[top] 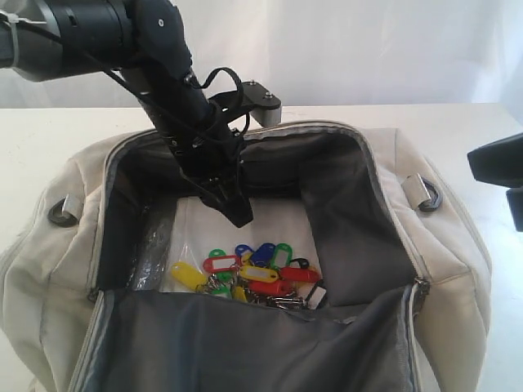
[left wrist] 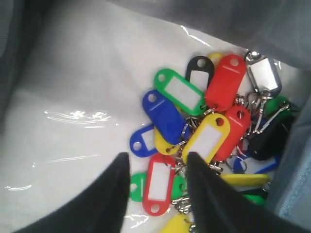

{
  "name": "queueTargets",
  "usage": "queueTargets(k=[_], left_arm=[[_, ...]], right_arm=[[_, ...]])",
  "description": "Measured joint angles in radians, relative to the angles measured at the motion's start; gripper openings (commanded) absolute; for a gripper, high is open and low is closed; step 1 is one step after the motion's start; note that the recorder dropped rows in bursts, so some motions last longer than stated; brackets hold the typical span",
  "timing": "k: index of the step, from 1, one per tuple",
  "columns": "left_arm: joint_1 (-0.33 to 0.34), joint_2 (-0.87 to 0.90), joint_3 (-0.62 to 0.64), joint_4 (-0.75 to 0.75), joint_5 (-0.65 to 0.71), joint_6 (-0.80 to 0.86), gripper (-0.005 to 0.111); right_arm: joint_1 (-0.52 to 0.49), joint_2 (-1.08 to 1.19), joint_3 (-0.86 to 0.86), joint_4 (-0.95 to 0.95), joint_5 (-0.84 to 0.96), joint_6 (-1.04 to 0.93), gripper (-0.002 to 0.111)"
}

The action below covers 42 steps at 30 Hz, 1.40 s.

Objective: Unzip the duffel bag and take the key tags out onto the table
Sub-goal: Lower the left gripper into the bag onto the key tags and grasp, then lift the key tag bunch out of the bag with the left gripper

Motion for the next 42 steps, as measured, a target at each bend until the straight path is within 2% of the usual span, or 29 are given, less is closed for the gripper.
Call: queueTargets(k=[2,6,11,20,23,26,30,34,42], left_arm=[[0.000,0.016,0.000,0.000,-0.006,0.022,0.082],[-0.007,0.070,0.000,-0.016,-0.015,0.100,0.082],[-0.072,0.126,0.000,-0.015,0.010,0.214,0.082],[-0.140,0.162,-0.011,0.135,-0.011,0.207,0.081],[-0.155,0.164,-0.011,0.158,-0.019,0.186,0.068],[-0.176,0.169,-0.015,0.195,-0.023,0.139,0.043],[-0.213,0.169,-0.019,0.282,-0.021,0.035,0.002],[-0.222,0.162,-0.021,0.347,-0.028,-0.028,0.000],[-0.214,0.076,-0.008,0.459,-0.104,-0.036,0.000]], right_arm=[[0.000,0.000,0.000,0.000,0.000,0.000,0.000],[0.000,0.000,0.000,0.000,-0.002,0.000,0.000],[0.000,0.000,0.000,0.000,-0.003,0.000,0.000],[0.000,0.000,0.000,0.000,-0.003,0.000,0.000],[0.000,0.000,0.000,0.000,-0.003,0.000,0.000],[0.000,0.000,0.000,0.000,-0.003,0.000,0.000],[0.000,0.000,0.000,0.000,-0.003,0.000,0.000],[0.000,0.000,0.000,-0.002,-0.003,0.000,0.000],[0.000,0.000,0.000,-0.002,-0.003,0.000,0.000]])
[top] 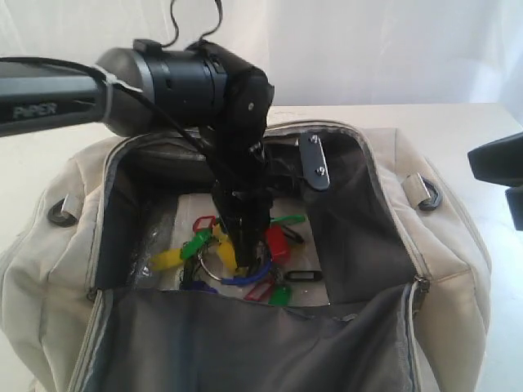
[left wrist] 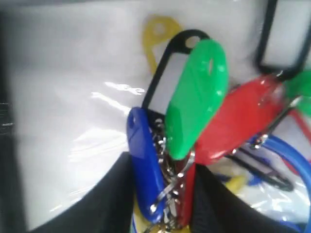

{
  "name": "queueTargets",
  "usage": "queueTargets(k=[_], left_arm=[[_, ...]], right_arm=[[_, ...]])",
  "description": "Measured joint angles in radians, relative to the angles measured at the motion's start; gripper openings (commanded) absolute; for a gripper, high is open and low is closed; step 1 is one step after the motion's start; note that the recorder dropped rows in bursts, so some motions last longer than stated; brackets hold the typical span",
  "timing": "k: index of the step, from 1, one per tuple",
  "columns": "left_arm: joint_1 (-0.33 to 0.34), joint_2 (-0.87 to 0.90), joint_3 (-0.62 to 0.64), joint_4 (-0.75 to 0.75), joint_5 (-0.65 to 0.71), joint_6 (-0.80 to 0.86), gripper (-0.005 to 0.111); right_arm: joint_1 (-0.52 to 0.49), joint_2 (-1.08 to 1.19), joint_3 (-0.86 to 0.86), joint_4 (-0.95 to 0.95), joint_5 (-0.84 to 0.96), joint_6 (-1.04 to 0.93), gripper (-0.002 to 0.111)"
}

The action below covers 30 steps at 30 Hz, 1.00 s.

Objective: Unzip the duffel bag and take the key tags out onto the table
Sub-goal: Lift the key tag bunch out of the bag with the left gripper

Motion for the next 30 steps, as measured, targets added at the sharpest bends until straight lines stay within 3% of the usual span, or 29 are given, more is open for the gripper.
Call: queueTargets(k=[18,30], left_arm=[[0.002,-0.236,0.000,0.019,-0.097,-0.001,0.000],[0.018,-0.449,0.000,0.027,-0.049,-0.008,0.000]], right_arm=[[0.000,0.000,0.000,-0.004,0.000,0.000,0.000],[0.000,0.000,0.000,-0.008,0.000,0.002,0.000]])
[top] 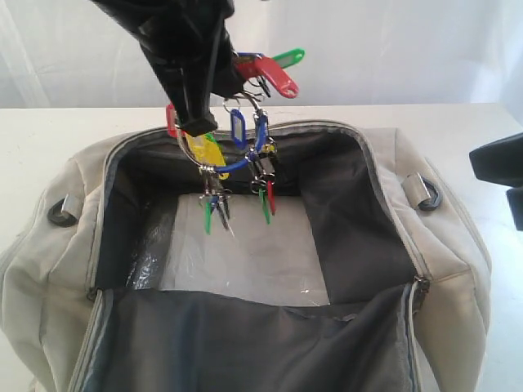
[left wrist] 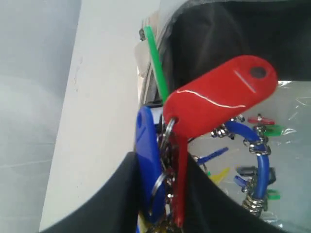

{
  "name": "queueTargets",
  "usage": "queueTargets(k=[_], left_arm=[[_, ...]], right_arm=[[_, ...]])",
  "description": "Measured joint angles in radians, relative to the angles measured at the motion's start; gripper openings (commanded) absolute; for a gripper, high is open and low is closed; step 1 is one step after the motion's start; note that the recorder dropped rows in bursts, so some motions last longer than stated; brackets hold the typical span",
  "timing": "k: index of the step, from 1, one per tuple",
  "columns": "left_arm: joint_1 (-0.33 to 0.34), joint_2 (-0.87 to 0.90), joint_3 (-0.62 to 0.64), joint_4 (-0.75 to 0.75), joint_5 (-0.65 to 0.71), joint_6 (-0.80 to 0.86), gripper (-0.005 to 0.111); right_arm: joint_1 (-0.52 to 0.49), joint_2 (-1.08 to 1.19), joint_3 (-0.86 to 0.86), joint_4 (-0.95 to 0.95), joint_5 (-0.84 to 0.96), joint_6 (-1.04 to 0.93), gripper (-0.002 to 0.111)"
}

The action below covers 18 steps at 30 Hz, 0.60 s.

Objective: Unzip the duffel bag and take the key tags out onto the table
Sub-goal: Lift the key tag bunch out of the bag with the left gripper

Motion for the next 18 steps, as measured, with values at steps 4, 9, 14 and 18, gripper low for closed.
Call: queueTargets(k=[4,9,14,18], left_arm=[[0.022,-0.050,0.000,0.027,0.059,-0.016,0.000],[0.065,-0.133,0.004,0.060,0.138,-0.026,0.000],[0.109,-0.214,0.004,0.110,0.247,-0.038,0.000],[0.146,-0.277,0.004,0.190,0.317,-0.066,0.000]], right_arm=[[0.000,0.000,0.000,-0.006,0.000,0.000,0.000],[0.000,0.000,0.000,-0.009,0.004,0.000,0.000],[0.000,0.000,0.000,-0.009,0.008,0.027,0.000],[0.000,0.000,0.000,-0.009,0.012,0.034,0.000]])
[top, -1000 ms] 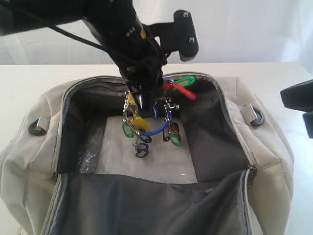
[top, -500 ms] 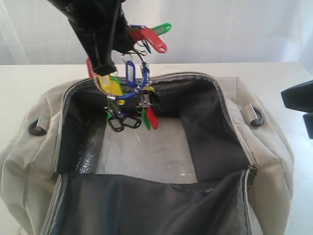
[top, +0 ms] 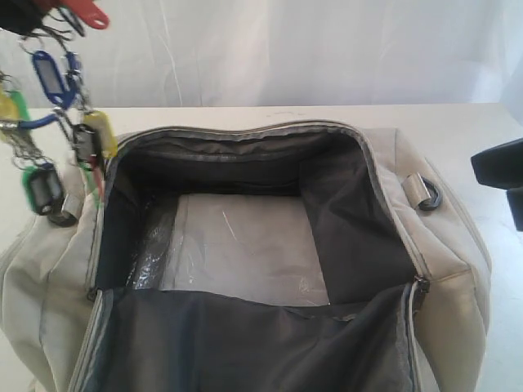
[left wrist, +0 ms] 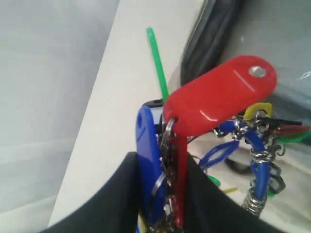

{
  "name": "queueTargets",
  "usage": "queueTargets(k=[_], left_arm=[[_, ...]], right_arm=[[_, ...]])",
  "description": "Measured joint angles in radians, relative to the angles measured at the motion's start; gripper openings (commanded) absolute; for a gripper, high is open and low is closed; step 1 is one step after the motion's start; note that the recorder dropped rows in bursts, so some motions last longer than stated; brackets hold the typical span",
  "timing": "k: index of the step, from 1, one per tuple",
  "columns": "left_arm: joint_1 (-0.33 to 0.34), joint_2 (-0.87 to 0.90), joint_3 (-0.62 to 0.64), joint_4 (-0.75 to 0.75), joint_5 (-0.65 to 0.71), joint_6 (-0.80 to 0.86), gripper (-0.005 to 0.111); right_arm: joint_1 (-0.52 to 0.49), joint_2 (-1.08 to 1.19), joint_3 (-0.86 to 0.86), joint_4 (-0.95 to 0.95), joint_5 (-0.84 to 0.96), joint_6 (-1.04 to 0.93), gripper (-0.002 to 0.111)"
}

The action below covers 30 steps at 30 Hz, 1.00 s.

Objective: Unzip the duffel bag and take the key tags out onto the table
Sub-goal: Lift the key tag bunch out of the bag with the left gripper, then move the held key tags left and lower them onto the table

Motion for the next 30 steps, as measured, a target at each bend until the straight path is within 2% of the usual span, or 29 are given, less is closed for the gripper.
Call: queueTargets(k=[5,12,17,22,30], left_arm=[[0.066,-0.049,0.000,0.102,0.013,-0.014,0.000],[0.185,-0.059,0.010,0.117,0.013,-0.025,0.000],[0.265,-0.059,0.062,0.088,0.013,-0.033,0.000],[0.337,-0.059,0.173,0.057,0.013,-0.057,0.000],[0.401,-0.057,0.446,0.047,-0.006,-0.105,0.000]], right_arm=[[0.000,0.000,0.000,0.000,0.002,0.000,0.000],[0.000,0.000,0.000,0.004,0.002,0.000,0.000],[0.000,0.039,0.000,0.175,0.029,-0.081,0.000],[0.000,0.121,0.002,0.325,0.076,-0.173,0.000],[0.000,0.143,0.002,0.341,0.085,-0.201,0.000]])
